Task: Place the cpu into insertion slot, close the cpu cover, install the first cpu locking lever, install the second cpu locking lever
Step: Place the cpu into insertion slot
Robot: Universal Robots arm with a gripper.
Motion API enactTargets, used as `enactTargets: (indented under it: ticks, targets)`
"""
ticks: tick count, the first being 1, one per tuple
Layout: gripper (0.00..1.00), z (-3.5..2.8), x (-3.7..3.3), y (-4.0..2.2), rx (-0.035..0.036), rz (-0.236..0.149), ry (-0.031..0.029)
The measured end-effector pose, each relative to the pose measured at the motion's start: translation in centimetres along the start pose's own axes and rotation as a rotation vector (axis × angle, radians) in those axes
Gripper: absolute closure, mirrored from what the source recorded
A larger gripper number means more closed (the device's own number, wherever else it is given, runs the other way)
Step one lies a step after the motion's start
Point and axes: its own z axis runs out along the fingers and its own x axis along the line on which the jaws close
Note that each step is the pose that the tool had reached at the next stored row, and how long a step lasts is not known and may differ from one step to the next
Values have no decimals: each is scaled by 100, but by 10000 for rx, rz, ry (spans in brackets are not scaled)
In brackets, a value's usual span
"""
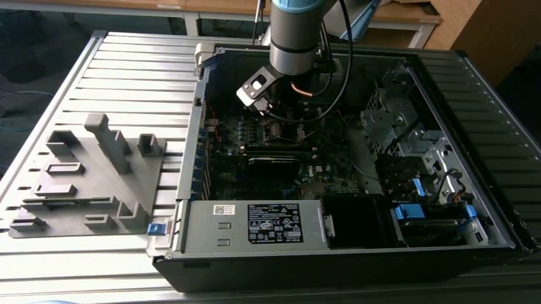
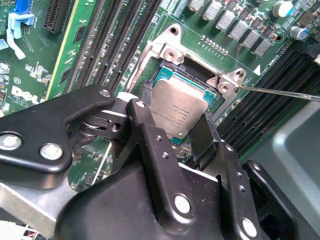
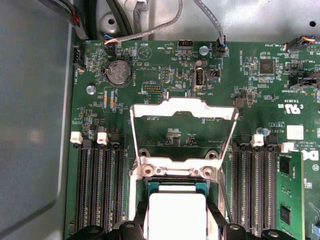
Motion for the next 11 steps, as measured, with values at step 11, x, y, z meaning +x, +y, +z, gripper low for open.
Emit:
enactTargets:
  ticks: [11]
  targets:
    - [46, 1, 9, -6, 0, 1, -2]
